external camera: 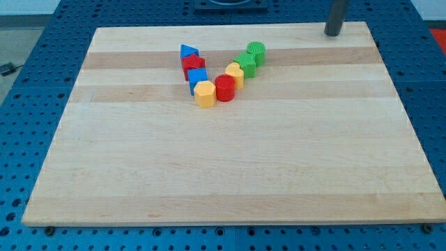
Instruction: Push the blue triangle to the bottom centre
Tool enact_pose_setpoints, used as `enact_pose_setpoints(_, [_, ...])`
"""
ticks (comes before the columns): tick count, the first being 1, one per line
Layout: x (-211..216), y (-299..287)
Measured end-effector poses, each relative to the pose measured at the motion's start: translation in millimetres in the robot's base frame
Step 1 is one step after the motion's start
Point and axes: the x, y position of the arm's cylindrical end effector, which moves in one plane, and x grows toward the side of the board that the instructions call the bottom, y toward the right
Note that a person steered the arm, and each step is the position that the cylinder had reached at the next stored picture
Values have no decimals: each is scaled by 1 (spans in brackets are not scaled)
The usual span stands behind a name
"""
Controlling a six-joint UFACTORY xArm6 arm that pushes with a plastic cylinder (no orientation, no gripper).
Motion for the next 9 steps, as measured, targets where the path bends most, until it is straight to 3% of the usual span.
enact_pose_setpoints(4, [13,-183])
enact_pose_setpoints(7, [69,-276])
enact_pose_setpoints(9, [53,-345])
